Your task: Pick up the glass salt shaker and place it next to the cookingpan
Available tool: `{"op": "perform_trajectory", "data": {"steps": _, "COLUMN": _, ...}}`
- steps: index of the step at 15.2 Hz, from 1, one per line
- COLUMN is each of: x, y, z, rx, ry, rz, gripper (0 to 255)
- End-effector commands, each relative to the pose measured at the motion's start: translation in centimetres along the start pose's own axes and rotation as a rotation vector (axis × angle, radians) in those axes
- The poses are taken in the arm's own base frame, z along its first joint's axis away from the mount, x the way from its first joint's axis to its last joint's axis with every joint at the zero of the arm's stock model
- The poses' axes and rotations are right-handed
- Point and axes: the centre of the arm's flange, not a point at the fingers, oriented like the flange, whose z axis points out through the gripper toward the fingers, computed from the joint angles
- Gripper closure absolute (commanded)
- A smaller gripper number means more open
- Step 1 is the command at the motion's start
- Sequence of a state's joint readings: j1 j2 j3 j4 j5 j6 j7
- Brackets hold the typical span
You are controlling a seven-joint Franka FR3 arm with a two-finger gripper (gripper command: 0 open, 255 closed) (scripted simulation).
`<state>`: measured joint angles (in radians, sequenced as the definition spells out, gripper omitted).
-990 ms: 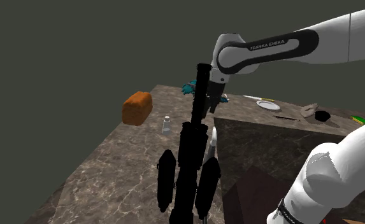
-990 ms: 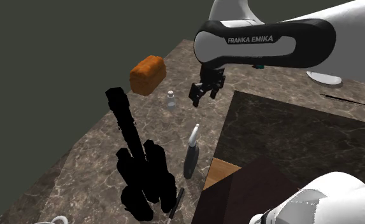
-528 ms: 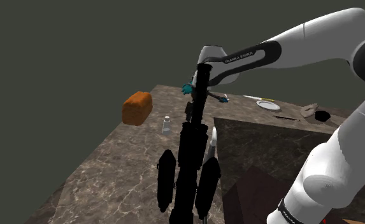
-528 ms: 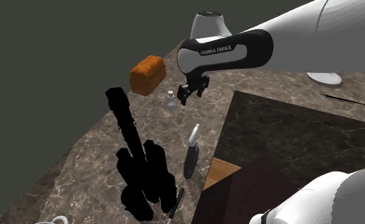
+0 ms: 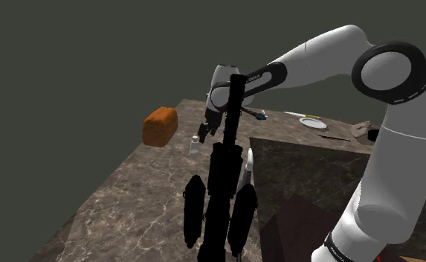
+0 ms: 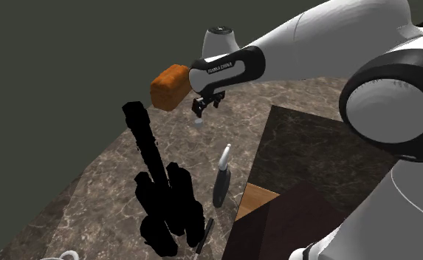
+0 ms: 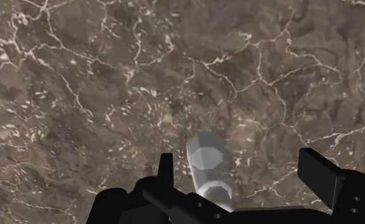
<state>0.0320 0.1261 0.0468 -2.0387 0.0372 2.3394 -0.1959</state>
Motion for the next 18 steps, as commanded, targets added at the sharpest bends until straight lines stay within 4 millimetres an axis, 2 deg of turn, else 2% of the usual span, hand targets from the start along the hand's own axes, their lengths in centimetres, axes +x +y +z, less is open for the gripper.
{"op": "perform_trajectory", "data": {"steps": 1, "x": 1.8, "y": 0.0, "z": 1.6, "rx": -0.011, "ry": 0.017, "rz": -0.012, "gripper": 0}}
{"op": "perform_trajectory", "data": {"steps": 4, "x": 4.1, "y": 0.1, "z": 3.3, "rx": -0.023, "ry": 0.037, "rz": -0.025, "gripper": 0}}
{"op": "perform_trajectory", "data": {"steps": 11, "x": 4.3, "y": 0.2, "z": 7.3, "rx": -0.023, "ry": 0.037, "rz": -0.025, "gripper": 0}}
{"op": "perform_trajectory", "data": {"steps": 18, "x": 4.3, "y": 0.2, "z": 7.3, "rx": -0.023, "ry": 0.037, "rz": -0.025, "gripper": 0}}
